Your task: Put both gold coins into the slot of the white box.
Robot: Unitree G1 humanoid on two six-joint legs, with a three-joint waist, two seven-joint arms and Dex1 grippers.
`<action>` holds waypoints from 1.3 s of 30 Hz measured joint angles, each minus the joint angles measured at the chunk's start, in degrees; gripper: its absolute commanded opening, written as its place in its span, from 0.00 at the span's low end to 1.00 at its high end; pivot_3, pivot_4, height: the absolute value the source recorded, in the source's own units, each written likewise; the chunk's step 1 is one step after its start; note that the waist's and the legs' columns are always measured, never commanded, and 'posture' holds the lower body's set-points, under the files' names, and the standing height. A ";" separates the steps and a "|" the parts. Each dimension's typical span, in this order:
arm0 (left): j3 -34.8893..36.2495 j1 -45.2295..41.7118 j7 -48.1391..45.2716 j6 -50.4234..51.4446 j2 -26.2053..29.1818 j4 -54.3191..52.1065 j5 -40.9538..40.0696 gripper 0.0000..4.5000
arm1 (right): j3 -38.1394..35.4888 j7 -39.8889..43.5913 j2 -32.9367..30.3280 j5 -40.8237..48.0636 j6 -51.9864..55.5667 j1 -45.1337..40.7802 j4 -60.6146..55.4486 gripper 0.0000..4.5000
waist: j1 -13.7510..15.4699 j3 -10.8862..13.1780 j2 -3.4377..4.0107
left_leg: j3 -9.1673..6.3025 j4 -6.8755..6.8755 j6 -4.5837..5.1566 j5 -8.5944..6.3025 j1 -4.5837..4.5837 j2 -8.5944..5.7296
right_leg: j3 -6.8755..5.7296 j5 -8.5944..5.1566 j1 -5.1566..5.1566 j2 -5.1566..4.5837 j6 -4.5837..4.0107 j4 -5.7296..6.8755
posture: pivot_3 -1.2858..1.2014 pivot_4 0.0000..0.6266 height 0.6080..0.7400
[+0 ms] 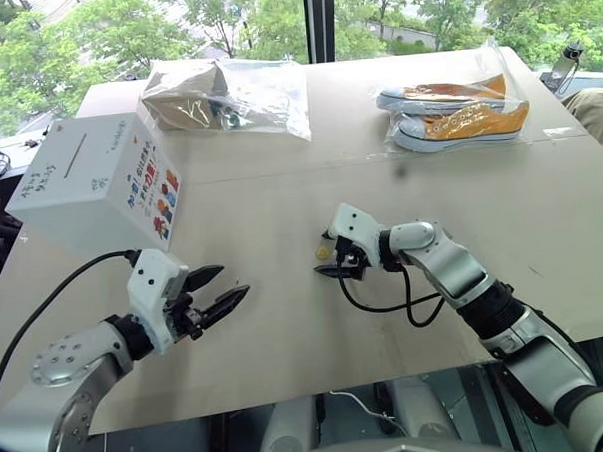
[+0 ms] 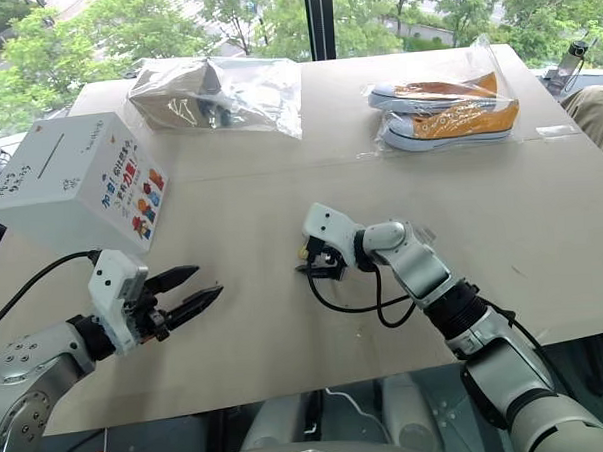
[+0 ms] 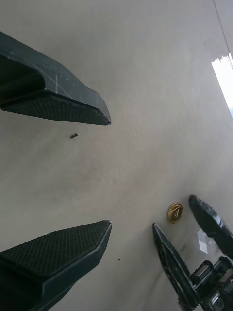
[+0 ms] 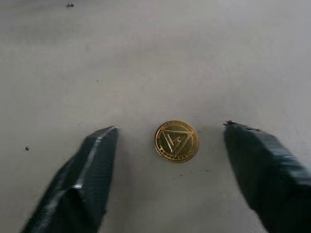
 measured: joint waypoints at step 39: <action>-0.35 -1.97 -0.02 -0.21 -0.19 0.06 0.60 0.70 | 4.92 4.19 0.00 -3.39 11.27 -7.14 -0.56 0.40 | -0.21 0.01 0.03 | -0.03 -0.17 0.01 -0.02 0.65 0.06 | -0.06 -0.04 0.67 0.03 -0.01 -0.23 | 0.52 0.24 1.00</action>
